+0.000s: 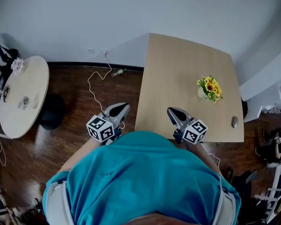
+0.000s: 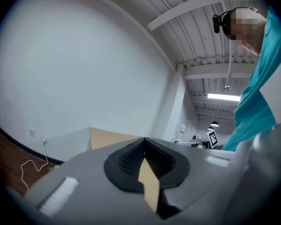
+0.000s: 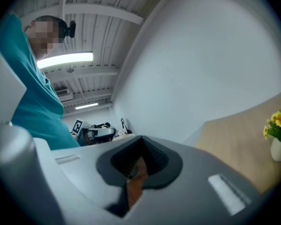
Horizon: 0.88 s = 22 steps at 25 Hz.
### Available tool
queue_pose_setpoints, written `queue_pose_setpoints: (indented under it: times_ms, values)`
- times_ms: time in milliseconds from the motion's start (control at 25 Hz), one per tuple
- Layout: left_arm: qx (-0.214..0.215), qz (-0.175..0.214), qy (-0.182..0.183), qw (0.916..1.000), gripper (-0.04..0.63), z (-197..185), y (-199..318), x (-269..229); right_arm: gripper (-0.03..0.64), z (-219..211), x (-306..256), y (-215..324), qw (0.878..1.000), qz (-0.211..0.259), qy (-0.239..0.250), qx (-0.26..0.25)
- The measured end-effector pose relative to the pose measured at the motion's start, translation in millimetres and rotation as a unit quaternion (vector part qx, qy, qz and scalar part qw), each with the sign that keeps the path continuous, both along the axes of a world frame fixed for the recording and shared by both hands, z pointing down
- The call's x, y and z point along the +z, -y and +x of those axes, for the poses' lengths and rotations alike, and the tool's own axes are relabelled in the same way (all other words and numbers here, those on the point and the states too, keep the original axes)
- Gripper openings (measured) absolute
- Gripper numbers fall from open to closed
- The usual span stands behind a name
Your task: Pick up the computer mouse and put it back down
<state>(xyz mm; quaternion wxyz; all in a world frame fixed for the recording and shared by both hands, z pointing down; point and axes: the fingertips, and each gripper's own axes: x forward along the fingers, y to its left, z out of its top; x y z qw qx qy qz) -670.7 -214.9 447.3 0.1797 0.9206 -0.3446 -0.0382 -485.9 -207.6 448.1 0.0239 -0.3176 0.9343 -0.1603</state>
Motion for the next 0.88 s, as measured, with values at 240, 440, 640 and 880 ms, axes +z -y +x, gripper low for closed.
queue_pose_setpoints:
  times_ms: [240,440,640,880]
  values:
    - [-0.007,-0.001,-0.003,1.0,0.005,-4,7,1,0.002,1,4,2,1.0,-0.002,-0.003,-0.005]
    - [0.002,0.004,0.001,1.0,0.005,8,11,2,0.0,5,5,3,1.0,0.003,-0.01,-0.01]
    - [0.001,0.006,0.001,1.0,0.005,4,15,-1,0.001,3,1,8,1.0,0.007,-0.013,-0.01]
    - [-0.001,0.009,0.003,1.0,0.005,5,15,-1,0.001,6,-1,9,1.0,0.015,-0.017,-0.011]
